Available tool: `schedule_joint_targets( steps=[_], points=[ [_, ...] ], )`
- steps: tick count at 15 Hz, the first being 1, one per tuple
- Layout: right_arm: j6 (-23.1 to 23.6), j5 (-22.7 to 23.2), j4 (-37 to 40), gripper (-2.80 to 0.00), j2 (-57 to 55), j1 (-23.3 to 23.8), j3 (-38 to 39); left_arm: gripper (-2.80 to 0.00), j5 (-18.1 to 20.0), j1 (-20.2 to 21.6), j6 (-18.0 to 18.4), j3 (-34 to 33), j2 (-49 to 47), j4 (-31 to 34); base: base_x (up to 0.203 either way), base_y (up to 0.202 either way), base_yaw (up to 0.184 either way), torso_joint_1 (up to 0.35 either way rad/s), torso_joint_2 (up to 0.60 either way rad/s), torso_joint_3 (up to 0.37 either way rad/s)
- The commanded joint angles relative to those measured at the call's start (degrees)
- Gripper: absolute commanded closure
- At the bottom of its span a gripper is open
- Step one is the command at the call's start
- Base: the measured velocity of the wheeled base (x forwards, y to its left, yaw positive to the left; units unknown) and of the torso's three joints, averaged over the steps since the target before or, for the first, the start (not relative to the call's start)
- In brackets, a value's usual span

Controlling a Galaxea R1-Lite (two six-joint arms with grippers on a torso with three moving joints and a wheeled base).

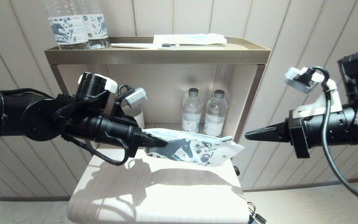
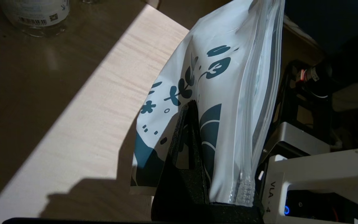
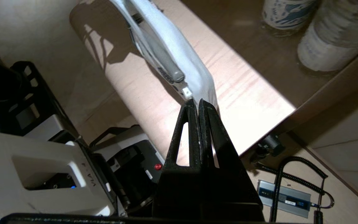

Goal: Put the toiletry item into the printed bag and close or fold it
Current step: Hand it to the other hand

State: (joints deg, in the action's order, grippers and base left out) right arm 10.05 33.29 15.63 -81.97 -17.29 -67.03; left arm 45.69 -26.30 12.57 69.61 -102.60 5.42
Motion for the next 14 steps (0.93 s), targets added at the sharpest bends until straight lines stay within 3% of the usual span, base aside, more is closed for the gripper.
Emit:
schedule_joint_targets(
  steps=[1, 4, 7, 12, 13, 14],
  points=[
    [0.17, 0.19, 0.02, 0.0, -0.11, 1.79, -0.79, 0.0, 0.28, 0.19, -0.22, 0.75, -0.15, 0.36, 0.0, 0.0, 0.0, 0.0, 0.0, 0.0],
    [0.15, -0.05, 0.02, 0.0, -0.68, 2.06, -0.76, 0.0, 1.07, 0.19, -3.01, 1.85, -0.06, 0.55, 0.0, 0.0, 0.0, 0.0, 0.0, 0.0],
    [0.24, -3.17, -0.08, 0.0, -3.35, 3.09, -0.67, 0.0, 1.07, 0.19, -3.5, 2.45, 0.03, 0.64, 0.0, 0.0, 0.0, 0.0, 0.0, 0.0],
    [0.36, -3.32, -0.6, 0.0, -2.98, 3.67, -0.89, 0.0, 2.85, 0.76, -6.46, 3.55, 0.16, 0.68, 0.0, 0.0, 0.0, 0.0, 0.0, 0.0],
    [1.07, -3.32, -0.54, -0.1, -2.69, 3.74, -0.89, 0.0, 3.33, 0.89, -7.11, 3.94, 0.12, 0.82, 0.0, 0.0, 0.0, 0.0, 0.0, 0.0],
    [1.99, -3.32, -0.34, -2.8, -2.41, 3.93, -0.82, 0.0, 3.69, 0.89, -8.53, 4.14, 0.18, 0.74, 0.0, 0.0, 0.0, 0.0, 0.0, 0.0]
  ],
)
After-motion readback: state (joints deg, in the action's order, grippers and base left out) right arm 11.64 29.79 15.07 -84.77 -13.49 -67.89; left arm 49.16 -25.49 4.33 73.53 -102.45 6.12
